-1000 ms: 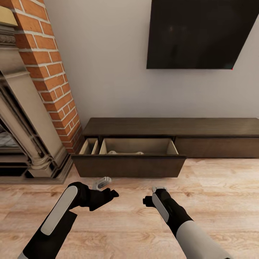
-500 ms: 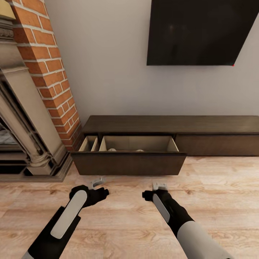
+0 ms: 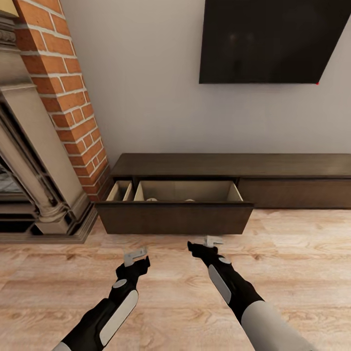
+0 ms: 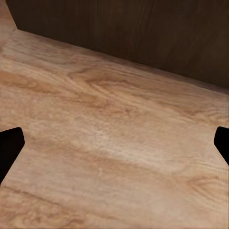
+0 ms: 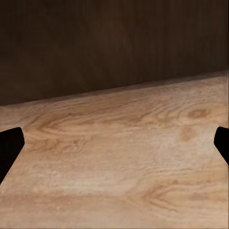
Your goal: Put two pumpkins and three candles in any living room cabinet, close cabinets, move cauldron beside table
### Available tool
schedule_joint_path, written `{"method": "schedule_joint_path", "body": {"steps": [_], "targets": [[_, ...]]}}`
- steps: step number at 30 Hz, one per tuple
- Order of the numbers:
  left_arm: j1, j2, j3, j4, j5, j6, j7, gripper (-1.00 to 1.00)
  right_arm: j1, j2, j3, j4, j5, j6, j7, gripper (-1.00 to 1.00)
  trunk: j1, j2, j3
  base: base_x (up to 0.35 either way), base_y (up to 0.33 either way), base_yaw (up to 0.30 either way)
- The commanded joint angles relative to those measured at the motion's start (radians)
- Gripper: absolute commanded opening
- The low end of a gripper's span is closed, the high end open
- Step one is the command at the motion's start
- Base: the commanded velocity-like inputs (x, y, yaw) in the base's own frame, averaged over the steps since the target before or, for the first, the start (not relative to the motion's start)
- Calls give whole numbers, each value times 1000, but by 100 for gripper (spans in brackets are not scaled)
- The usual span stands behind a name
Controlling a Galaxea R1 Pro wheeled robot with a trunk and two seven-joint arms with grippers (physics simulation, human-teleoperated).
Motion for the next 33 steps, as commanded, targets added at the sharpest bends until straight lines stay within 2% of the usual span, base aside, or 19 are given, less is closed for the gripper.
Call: {"method": "schedule_joint_path", "body": {"steps": [1, 3, 6, 12, 18, 24, 27, 31, 33], "targets": [[-1, 1, -4, 1, 1, -2, 6, 100, 1, -1, 5, -1, -10, -46, -8, 100, 4, -8, -4, 0, 0, 0], [-1, 1, -5, 5, -2, -8, 4, 100, 4, -1, 5, 2, -10, -120, -9, 100, 11, -22, -10, 0, 0, 0], [-1, 2, -5, 6, -4, -11, 4, 100, 6, -1, 4, 4, -10, -167, -9, 100, 23, -43, -20, 0, 0, 0], [-1, 3, -4, 1, -5, -36, 5, 100, 8, -4, 2, 9, -11, -199, -11, 100, 46, -85, -39, 0, 0, 0], [-4, 1, -4, -3, -7, -52, 5, 100, 9, -7, 1, 59, -11, -246, -11, 100, 69, -127, -57, 0, 0, 0], [-6, 2, -6, 7, -7, -155, 3, 100, 9, -7, 2, 70, -10, -267, -11, 100, 92, -169, -76, 0, 0, 0], [-6, 1, -7, 8, -8, -174, 3, 100, 9, -7, 3, 85, -10, -294, -11, 100, 101, -185, -86, 0, 0, 0], [-6, 0, -7, 8, -52, -183, 3, 100, 9, -7, 5, 121, -10, -362, -10, 100, 103, -186, -101, 0, 0, 0], [-6, -1, -5, 8, -95, -187, 3, 100, 9, -8, 5, 129, -10, -378, -10, 100, 104, -187, -109, 0, 0, 0]]}}
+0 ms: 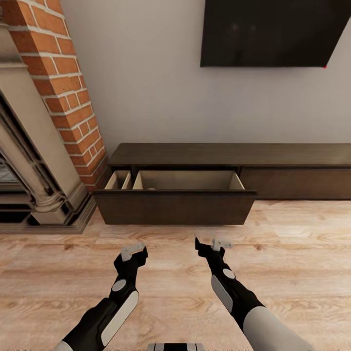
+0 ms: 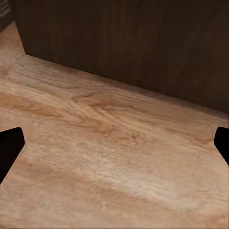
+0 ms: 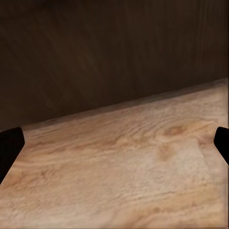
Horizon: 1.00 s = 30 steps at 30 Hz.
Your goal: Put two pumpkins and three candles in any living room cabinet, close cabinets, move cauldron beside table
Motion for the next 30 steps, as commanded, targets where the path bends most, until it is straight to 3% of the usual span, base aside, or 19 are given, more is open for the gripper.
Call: {"method": "schedule_joint_path", "body": {"steps": [1, 7, 27, 30], "targets": [[-1, -1, -4, -1, -5, -9, 7, 100, -1, -1, 9, 3, -10, -10, -7, 100, 0, -1, -5, 0, 0, 0], [-1, -14, -5, -1, -27, -31, 7, 100, -1, -2, 9, 6, -10, -16, -5, 100, 3, -2, -28, 0, 0, 0], [0, -16, -5, -1, -32, -34, 15, 100, -1, 0, 9, 6, -5, -18, -1, 100, 12, -7, -105, 0, 0, 0], [0, -16, -3, -2, -32, -34, 19, 100, -1, 0, 9, 6, -5, -19, -1, 100, 12, -7, -105, 0, 0, 0]]}}
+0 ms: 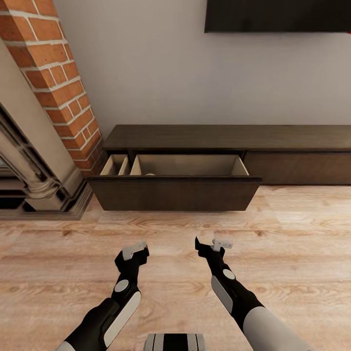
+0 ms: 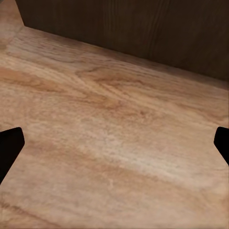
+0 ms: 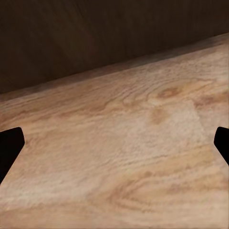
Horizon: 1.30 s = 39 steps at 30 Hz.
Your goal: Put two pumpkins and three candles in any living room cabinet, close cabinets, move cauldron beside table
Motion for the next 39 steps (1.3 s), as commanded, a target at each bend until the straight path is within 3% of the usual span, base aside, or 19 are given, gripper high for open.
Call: {"method": "schedule_joint_path", "body": {"steps": [1, 7, 16, 39], "targets": [[-1, 1, -4, -1, 10, -7, 7, 100, -1, -1, 8, 0, -10, -5, -7, 100, 0, 0, -1, 0, 0, 0], [-1, 1, -4, -5, 10, -7, 9, 100, -1, -1, 8, 0, -10, -6, -5, 100, 3, -2, -24, 0, 0, 0], [-1, 1, 2, -11, 11, -6, 11, 100, -1, -1, 7, 0, -12, -8, -3, 100, 3, -2, -24, 19, 0, 0], [-1, 1, 4, -1, 13, -4, 10, 100, -1, -1, 4, -6, -12, -21, -4, 100, 3, -2, -24, 315, 0, 0]]}}
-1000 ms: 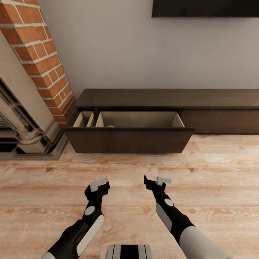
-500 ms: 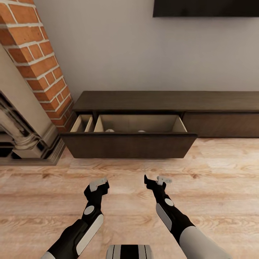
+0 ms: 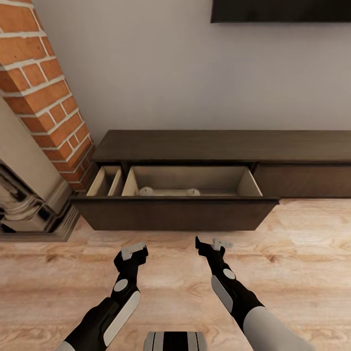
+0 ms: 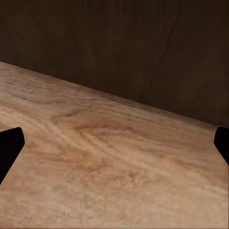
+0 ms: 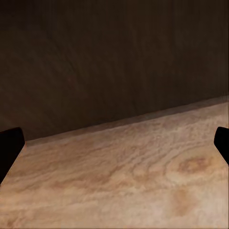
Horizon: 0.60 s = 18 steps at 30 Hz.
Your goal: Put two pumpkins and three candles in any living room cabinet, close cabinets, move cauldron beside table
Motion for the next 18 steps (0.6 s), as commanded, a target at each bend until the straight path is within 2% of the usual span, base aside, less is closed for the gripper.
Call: {"method": "schedule_joint_path", "body": {"steps": [1, 18], "targets": [[-1, 1, -5, -1, 10, -7, 6, 100, -1, -1, 8, 0, -10, -5, -8, 100, 0, 0, -1, 335, 0, 0], [-1, 1, -5, -1, 9, -8, 6, 100, -1, -1, 8, 2, -10, -5, -6, 100, 0, 0, -1, 318, 0, 0]]}}
